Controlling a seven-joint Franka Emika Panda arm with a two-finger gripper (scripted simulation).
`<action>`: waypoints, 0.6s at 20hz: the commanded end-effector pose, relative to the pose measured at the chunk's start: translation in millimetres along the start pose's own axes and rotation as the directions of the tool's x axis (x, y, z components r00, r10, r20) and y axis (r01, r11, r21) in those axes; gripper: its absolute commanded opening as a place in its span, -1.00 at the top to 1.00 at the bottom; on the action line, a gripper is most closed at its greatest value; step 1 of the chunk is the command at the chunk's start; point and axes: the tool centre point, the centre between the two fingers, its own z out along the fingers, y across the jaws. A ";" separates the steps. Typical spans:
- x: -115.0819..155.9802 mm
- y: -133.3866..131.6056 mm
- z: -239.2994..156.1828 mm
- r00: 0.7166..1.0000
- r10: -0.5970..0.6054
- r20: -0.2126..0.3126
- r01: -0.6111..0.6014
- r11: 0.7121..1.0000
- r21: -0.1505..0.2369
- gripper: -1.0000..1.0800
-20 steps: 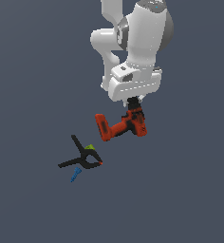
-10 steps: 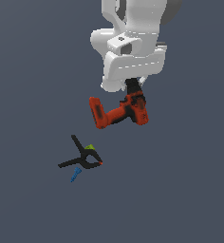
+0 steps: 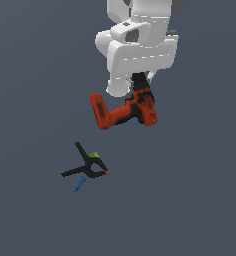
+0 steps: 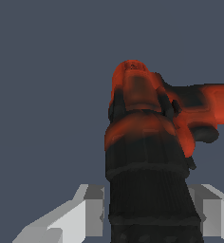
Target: Pick up a designated object from a clutter of objects.
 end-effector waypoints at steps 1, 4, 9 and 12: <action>0.0 0.0 -0.1 1.000 0.000 0.000 0.000 1.000 0.000 1.00; 0.8 0.1 -2.4 1.000 0.000 0.000 0.000 1.000 0.000 1.00; 5.2 0.6 -16.5 1.000 0.000 0.000 0.000 1.000 0.000 1.00; 8.6 1.0 -27.1 1.000 0.000 0.000 0.000 1.000 0.000 1.00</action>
